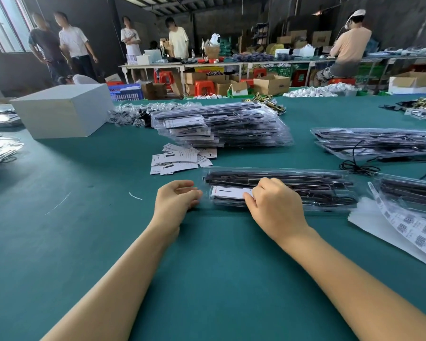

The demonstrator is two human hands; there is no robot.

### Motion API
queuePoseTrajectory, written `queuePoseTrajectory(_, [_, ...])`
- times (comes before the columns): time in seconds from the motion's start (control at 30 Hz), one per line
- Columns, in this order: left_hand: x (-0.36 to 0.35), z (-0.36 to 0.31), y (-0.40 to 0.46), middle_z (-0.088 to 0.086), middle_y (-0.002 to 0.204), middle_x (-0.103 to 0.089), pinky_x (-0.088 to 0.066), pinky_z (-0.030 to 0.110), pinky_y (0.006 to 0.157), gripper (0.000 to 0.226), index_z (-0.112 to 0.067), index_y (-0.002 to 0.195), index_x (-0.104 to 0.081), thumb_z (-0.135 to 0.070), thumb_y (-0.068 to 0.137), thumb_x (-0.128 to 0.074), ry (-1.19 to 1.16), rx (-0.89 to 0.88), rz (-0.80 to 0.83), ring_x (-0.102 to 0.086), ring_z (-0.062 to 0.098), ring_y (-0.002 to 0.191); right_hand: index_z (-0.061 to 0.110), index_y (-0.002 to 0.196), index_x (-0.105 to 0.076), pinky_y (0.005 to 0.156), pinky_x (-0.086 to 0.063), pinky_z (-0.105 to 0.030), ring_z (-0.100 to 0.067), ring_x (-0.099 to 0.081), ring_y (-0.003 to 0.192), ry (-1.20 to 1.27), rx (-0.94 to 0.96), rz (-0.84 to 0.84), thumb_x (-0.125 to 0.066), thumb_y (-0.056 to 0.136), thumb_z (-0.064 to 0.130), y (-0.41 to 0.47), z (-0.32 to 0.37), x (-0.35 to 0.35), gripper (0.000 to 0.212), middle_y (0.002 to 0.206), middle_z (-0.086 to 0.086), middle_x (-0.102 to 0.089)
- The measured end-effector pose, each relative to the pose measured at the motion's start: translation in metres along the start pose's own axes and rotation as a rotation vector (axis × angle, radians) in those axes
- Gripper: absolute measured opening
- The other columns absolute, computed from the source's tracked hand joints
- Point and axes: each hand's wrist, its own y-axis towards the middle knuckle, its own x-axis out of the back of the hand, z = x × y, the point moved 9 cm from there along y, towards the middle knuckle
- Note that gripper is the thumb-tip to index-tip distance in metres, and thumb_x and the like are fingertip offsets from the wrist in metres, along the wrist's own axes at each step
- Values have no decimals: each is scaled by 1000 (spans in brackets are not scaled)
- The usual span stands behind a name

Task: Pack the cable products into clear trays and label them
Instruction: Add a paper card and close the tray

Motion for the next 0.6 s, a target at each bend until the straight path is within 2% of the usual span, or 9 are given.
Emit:
queuePoseTrajectory(0.1, [-4, 2, -3, 14, 82, -69, -55, 18, 62, 9, 3, 88, -64, 7, 81, -66, -190, 135, 40, -67, 16, 68, 5, 60, -56, 39, -29, -22, -27, -51, 43, 46, -141, -41, -81, 73, 14, -7, -9, 1, 29, 62, -7, -54])
queuePoseTrajectory(0.2, [-9, -1, -6, 16, 75, -67, -56, 19, 58, 4, 4, 78, -64, 3, 82, -63, -193, 195, 101, -63, 16, 59, 4, 66, -56, 38, -28, -24, -27, -51, 46, 54, -173, -76, -77, 77, 12, -15, -6, 4, 25, 67, -9, -53])
queuePoseTrajectory(0.3, [-13, -1, -8, 9, 64, -66, -54, 17, 51, 6, 3, 81, -64, -1, 82, -68, -165, 240, 135, -60, 11, 51, 6, 66, -55, 41, -22, -21, -21, -42, 47, 77, -198, -114, -75, 79, 14, -21, -12, 9, 26, 67, -5, -52])
queuePoseTrajectory(0.37, [-17, 0, -11, 8, 66, -65, -52, 15, 49, 6, 3, 82, -64, -1, 82, -69, -106, 251, 170, -61, 10, 54, 7, 65, -55, 45, -22, -20, -21, -38, 48, 124, -248, -127, -75, 80, 17, -23, -20, 10, 27, 69, -4, -53])
queuePoseTrajectory(0.5, [-24, 1, -17, 11, 78, -63, -54, 16, 58, 9, 1, 85, -62, -6, 91, -61, 100, 156, 212, -61, 14, 67, 8, 68, -56, 46, -26, -21, -23, -42, 47, 171, -228, -74, -74, 81, 19, -23, -21, 3, 25, 73, -2, -54])
queuePoseTrajectory(0.6, [-23, -5, -16, 9, 73, -58, -56, 27, 75, 12, 0, 81, -61, -1, 91, -56, 145, 72, 191, -58, 20, 70, 8, 70, -58, 46, -35, -27, -24, -48, 53, 294, -245, -51, -68, 86, 20, -22, -27, -1, 22, 78, -1, -54])
